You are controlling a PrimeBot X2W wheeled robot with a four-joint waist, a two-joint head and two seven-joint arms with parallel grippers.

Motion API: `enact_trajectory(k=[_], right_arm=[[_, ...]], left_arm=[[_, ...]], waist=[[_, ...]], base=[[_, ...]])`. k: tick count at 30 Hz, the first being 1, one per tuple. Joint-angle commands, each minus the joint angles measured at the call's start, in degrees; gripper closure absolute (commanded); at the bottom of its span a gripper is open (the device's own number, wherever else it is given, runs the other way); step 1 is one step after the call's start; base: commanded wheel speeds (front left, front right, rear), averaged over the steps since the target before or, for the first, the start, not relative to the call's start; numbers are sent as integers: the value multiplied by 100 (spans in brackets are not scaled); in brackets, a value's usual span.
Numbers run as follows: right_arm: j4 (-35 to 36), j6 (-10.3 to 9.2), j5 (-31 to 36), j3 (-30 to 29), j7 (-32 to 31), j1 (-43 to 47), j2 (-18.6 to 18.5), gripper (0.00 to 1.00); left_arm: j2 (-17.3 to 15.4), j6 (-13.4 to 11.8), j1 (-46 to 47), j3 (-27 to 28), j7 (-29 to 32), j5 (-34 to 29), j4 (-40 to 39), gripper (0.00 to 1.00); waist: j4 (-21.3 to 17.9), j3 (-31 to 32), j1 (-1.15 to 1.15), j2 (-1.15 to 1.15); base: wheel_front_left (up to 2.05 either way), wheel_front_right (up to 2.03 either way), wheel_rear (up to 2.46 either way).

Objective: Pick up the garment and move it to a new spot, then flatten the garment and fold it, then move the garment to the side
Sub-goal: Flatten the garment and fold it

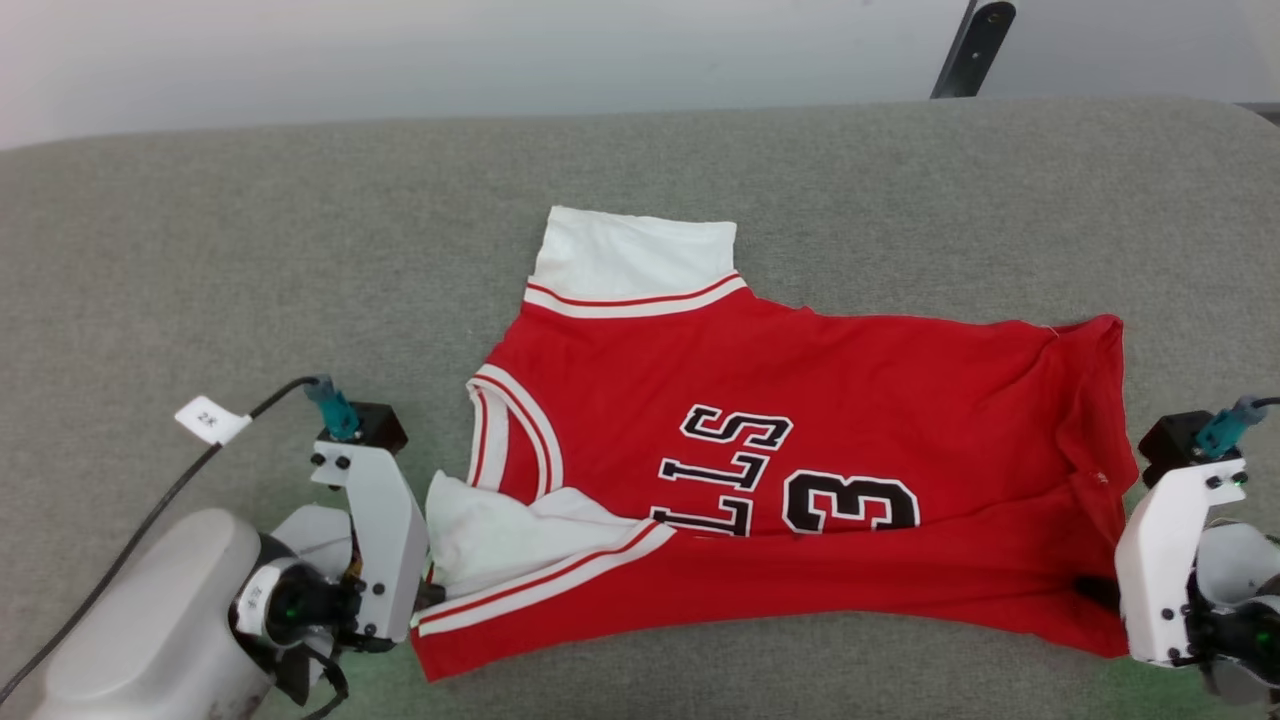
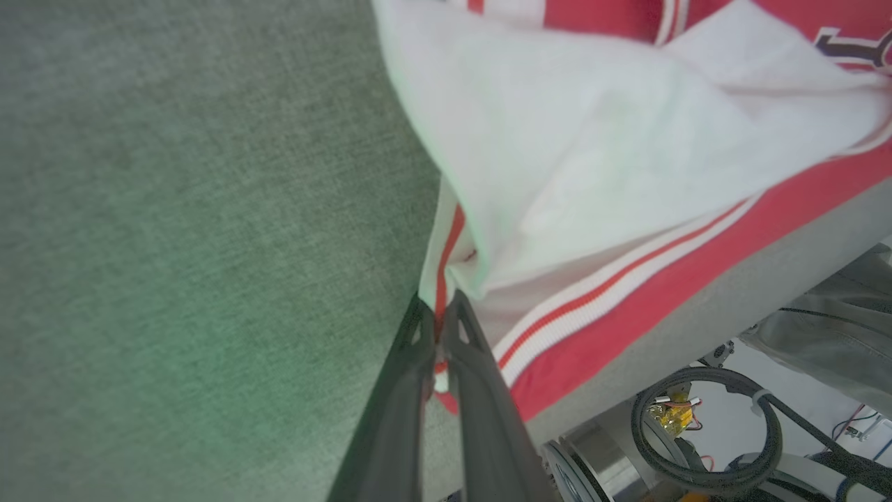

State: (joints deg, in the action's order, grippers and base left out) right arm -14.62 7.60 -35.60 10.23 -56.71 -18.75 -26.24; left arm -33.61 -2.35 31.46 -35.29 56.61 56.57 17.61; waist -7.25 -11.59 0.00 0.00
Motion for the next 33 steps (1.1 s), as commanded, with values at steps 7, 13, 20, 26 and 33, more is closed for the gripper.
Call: enact_trajectory(k=[7,13,20,26,33], right_arm=[[-445,-19,152,145,128,-182,156,100],[-700,-18,163,254,275,-259,127,87],[-848,-18,206,321,528,-200,-1,0],[-984,-16,214,292,749,-127,-36,0],[-889,-16,275,186,1198,-2,-86,0]], left_arm=[[270,127,98,-113,-99,-2,605,100],[305,268,317,-53,-255,-20,810,0],[256,334,356,25,-429,-15,758,0],[181,357,315,112,-665,-47,626,0],[209,474,360,144,-1141,-202,500,0]], waist=[[-44,6,0,0],[43,185,0,0],[186,370,0,0],[337,510,0,0],[459,628,0,0]], base=[[0,0,0],[0,0,0],[0,0,0],[0,0,0],[0,0,0]])
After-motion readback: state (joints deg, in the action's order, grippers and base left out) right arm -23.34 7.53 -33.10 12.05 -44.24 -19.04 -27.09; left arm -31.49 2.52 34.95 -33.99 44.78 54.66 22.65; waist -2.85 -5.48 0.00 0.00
